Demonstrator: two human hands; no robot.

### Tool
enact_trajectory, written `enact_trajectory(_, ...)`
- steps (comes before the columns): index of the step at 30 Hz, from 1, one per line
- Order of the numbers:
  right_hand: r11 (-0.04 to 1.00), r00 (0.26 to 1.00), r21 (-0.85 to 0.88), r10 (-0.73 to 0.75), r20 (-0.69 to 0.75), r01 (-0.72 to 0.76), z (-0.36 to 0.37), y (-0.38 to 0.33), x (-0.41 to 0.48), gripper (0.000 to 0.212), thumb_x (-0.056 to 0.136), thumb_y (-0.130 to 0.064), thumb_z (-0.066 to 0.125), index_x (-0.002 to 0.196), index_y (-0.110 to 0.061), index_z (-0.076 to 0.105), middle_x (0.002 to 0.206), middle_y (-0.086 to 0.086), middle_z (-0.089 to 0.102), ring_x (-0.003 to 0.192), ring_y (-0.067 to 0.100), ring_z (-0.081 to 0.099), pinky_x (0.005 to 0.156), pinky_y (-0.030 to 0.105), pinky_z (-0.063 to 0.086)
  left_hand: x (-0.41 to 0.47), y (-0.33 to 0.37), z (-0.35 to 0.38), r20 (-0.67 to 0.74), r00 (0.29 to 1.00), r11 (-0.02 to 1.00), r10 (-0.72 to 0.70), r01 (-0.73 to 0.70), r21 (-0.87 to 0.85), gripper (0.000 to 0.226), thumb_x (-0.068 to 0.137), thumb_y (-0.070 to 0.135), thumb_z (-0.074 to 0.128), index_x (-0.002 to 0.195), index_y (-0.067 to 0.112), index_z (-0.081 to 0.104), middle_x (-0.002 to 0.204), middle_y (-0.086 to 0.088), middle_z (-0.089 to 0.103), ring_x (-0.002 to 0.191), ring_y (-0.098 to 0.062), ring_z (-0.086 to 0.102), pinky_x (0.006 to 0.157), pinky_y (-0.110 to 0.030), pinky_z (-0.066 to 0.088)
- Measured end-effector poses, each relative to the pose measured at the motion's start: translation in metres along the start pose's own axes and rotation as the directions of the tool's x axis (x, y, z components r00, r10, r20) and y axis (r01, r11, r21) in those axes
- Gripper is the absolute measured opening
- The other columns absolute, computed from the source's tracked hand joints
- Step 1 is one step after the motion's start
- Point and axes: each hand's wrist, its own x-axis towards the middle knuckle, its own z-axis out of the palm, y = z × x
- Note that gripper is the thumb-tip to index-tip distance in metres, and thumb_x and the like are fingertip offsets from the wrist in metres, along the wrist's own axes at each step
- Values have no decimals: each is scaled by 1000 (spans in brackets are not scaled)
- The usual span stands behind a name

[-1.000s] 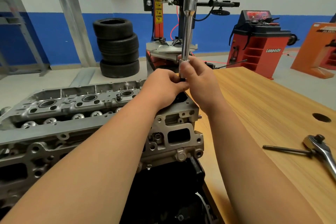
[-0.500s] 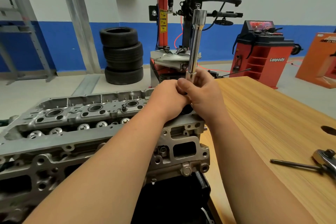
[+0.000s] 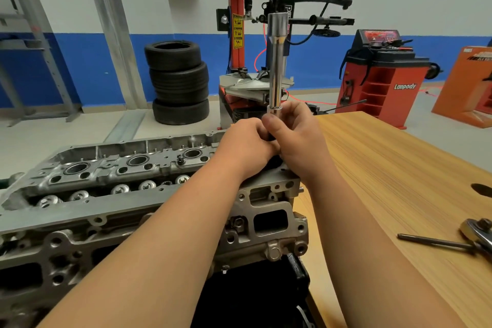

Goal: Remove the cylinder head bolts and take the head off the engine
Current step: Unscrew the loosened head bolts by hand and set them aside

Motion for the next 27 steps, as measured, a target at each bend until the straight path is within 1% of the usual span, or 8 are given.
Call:
enact_trajectory(3,997,1000,72,11,29,-13,-2,0,0,15,91,-28,51,95,-14,58,86,6,64,82,18,63,74,26,53,-4,-3,0,89,996,997,10,-3,-77,13,89,22,64,102,24,66,91,4,69,88,-14,63,74,-24,48)
enact_trajectory(6,992,996,100,73,50,-78,-7,0,2,28,97,-32,38,101,-20,64,86,-8,66,88,13,64,75,24,50,-5,-4,0,68,997,997,22,-17,-73,10,91,21,63,96,24,70,92,4,71,91,-14,64,81,-27,48)
enact_trajectory(9,996,993,41,78,88,-82,-10,0,3,29,85,-45,53,103,-23,59,82,-14,62,83,6,62,73,23,49,-3,-1,-2,6,1000,999,29,-29,-41,11,86,26,70,87,16,73,83,-3,71,83,-19,65,82,-41,52)
enact_trajectory(12,999,998,-3,33,57,-32,-9,-3,2,23,77,-36,68,95,-22,60,83,-8,66,80,10,65,70,22,51,-2,-1,-1,-12,1000,999,25,-25,-38,27,83,26,72,86,-1,67,81,-17,67,79,-29,62,80,-48,52)
enact_trajectory(17,998,999,65,16,35,-18,-16,-5,2,21,95,-10,50,101,-27,61,98,1,71,94,10,68,76,21,52,-3,-5,1,1,1000,990,4,-4,-139,13,91,32,63,97,21,70,90,3,69,87,-13,63,84,-37,50)
enact_trajectory(19,997,999,66,28,38,-31,-18,-7,3,20,95,-15,46,100,-27,62,99,1,70,95,13,66,76,24,52,-2,-5,1,2,1000,991,25,-24,-129,9,92,30,63,94,26,71,91,5,70,90,-12,63,85,-35,50)
enact_trajectory(24,999,1000,40,-8,24,7,-11,-12,2,13,87,-30,63,95,-20,65,78,-13,65,78,5,63,67,19,50,1,-4,2,-91,996,991,1,-13,-130,19,81,36,75,75,21,63,68,6,63,66,-11,59,68,-34,51)
enact_trajectory(27,996,997,90,9,-75,-2,-8,-12,2,13,83,-25,71,93,-20,64,82,-5,68,79,10,65,68,20,52,0,-6,2,-62,998,992,-16,7,-130,20,84,37,71,83,20,61,76,4,62,73,-14,58,71,-36,49)
